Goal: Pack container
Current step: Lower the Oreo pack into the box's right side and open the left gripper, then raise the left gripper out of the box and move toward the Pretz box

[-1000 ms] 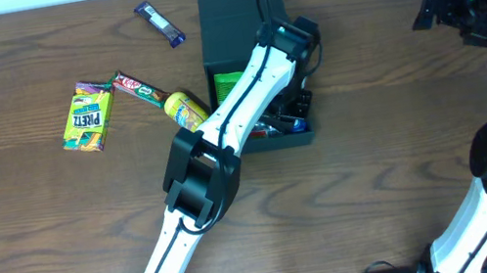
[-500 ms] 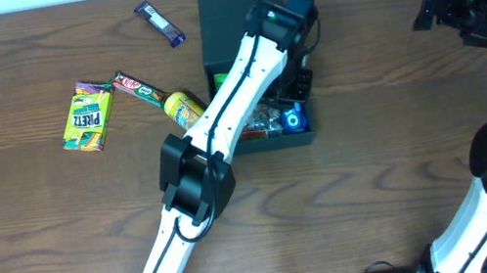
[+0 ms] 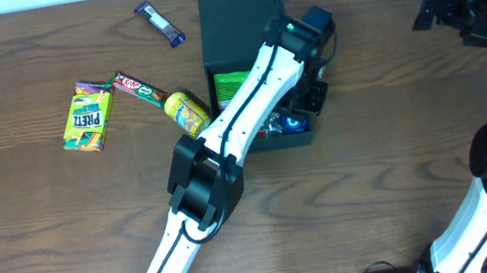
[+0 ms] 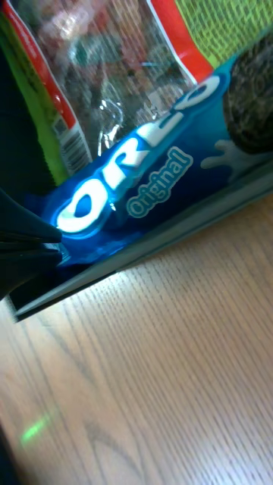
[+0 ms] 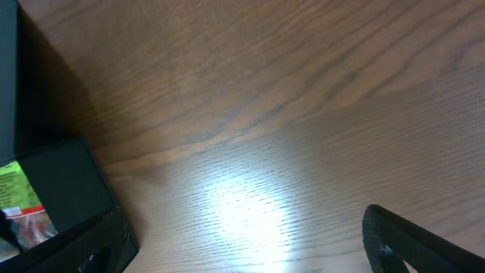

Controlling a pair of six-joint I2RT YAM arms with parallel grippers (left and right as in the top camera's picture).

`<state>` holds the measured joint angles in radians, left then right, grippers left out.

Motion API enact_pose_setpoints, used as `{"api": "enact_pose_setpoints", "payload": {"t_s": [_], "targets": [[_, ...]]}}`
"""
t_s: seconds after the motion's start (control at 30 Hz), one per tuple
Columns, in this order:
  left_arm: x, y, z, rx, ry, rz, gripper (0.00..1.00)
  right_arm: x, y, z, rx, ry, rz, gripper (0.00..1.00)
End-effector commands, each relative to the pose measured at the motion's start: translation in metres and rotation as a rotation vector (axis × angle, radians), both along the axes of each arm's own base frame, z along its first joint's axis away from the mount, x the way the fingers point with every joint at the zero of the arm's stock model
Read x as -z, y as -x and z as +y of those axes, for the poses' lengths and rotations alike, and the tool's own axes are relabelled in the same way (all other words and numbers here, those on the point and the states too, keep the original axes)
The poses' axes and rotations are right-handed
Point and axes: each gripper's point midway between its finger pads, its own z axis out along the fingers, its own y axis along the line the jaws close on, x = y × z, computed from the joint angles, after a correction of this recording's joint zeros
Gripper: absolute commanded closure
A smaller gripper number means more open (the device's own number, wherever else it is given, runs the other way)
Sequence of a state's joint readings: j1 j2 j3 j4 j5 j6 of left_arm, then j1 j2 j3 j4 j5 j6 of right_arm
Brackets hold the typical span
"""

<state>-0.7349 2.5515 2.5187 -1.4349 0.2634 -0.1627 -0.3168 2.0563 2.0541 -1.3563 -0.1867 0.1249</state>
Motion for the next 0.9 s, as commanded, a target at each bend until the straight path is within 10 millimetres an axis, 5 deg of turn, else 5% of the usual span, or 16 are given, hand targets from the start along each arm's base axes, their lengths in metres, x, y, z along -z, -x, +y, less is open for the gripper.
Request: {"api": "enact_pose_setpoints", "payload": {"t_s": [0.0,0.37,0.5,0.6,0.73,0.83,0.87], "targets": [[0.016,0.005,0.005,0.011,-0.025,0.038,0.94,0.002,0.0,-0.001,-0.011,-0.002,0.001,0.01],[0.041,0.011,0.009,0.012,-0.051,0.068,0.94,0.002,-0.001,-0.001,-0.011,-0.001,-0.002,0.01],[0.011,-0.005,0.01,-0.017,-0.013,0.006,0.94,0.002,-0.001,-0.001,-0.011,0.0,-0.004,0.01],[-0.051,-0.043,0.018,-0.113,0.05,-0.169,0.94,0.001,-0.003,-0.002,-0.011,0.002,-0.01,0.01],[-0.137,-0.115,0.098,-0.513,-0.052,-0.534,0.87,0.001,-0.004,-0.002,-0.012,0.003,-0.014,0.01],[-0.155,-0.148,0.163,-0.845,-0.083,-0.61,0.79,0.001,-0.005,-0.002,-0.012,0.003,-0.017,0.01],[-0.149,-0.16,0.182,-0.949,-0.071,-0.598,0.59,0.001,-0.005,-0.002,-0.012,0.003,-0.017,0.01]]}}
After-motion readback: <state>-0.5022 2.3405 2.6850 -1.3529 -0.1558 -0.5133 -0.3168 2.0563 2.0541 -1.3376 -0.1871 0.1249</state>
